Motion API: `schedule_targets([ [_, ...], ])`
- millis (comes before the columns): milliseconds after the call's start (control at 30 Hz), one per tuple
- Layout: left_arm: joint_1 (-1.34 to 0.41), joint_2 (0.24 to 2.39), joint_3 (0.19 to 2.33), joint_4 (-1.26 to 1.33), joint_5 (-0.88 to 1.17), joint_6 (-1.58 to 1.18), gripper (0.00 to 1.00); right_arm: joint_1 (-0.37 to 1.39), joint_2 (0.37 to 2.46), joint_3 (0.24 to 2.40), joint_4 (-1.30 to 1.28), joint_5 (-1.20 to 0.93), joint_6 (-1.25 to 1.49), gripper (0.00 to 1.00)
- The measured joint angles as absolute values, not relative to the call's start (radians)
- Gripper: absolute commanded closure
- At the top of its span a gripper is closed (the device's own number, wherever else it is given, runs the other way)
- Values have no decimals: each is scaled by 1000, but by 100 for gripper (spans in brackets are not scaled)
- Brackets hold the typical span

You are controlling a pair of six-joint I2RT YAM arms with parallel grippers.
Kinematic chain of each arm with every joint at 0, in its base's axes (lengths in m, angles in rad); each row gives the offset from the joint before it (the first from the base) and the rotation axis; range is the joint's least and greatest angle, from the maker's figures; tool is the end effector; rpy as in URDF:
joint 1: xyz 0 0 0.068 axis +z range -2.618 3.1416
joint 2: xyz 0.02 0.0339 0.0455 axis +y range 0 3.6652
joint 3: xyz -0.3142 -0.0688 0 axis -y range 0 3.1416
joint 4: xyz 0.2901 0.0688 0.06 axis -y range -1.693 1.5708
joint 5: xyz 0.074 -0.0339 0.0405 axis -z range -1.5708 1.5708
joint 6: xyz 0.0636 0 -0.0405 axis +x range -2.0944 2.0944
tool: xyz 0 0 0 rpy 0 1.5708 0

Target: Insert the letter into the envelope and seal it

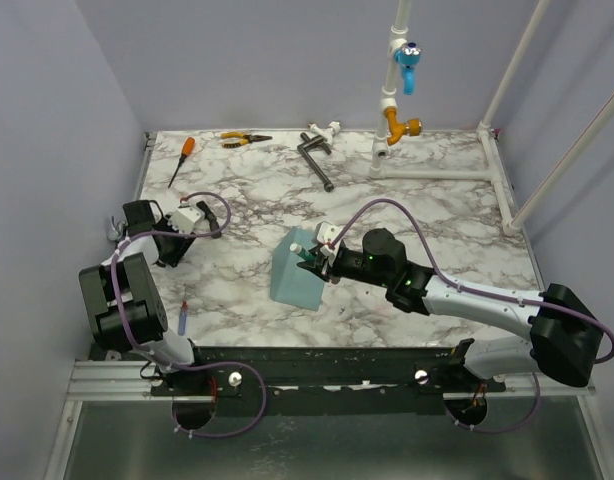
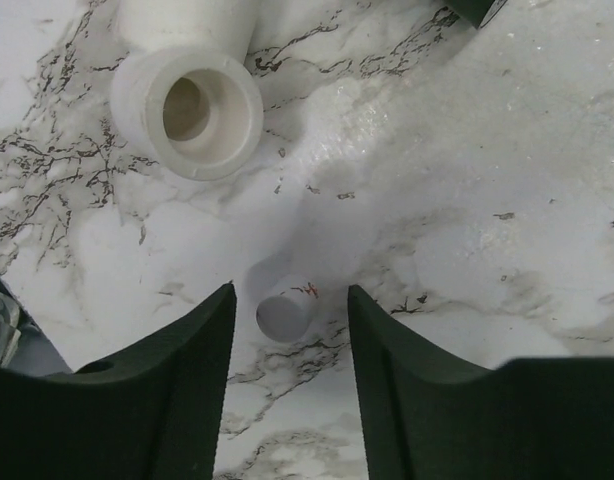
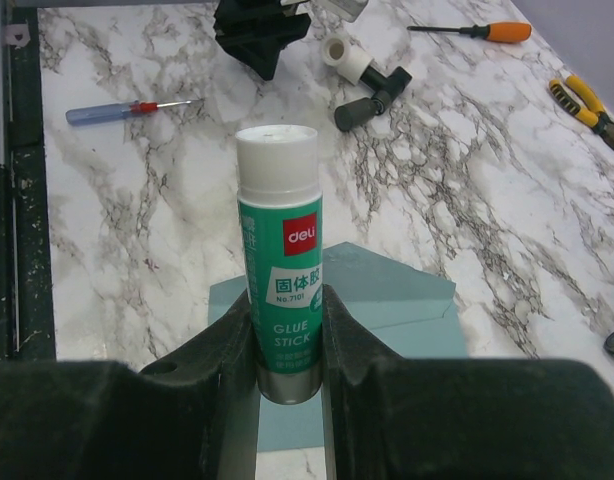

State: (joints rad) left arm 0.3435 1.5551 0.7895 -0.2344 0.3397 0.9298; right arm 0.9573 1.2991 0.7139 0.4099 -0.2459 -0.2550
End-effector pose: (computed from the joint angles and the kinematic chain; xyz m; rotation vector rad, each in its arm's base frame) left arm 0.3256 0.0939 0.1572 0.8382 2.3441 0.0908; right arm 0.1855 0.2904 0.2823 -1.1707 1.3637 0.7230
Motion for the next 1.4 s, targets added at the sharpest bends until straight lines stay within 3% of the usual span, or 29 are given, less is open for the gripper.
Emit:
schedule_targets([
  [167, 352, 1548, 798, -260, 345, 928, 34, 957, 1299, 714, 409, -246, -255, 99],
  [267, 353, 1526, 809, -319, 363, 922, 9, 957, 1299, 714, 409, -246, -255, 100],
  [333, 353, 1497, 828, -369, 387, 917, 1, 957, 1299, 715, 409, -246, -252, 99],
  [633, 354, 1198, 976, -538, 608, 833, 2, 953, 1320, 842, 369, -250, -81, 99],
  [900, 332, 865, 1121, -761, 940, 747, 10, 943, 1319, 980, 398, -372, 109, 99],
  [1133, 207, 722, 1307, -970, 1197, 662, 5, 956, 1314, 1045, 495, -470, 112, 99],
  [1400, 27, 536, 1166, -643, 1179, 171, 18, 1056, 1335, 1073, 568, -467, 15, 99],
])
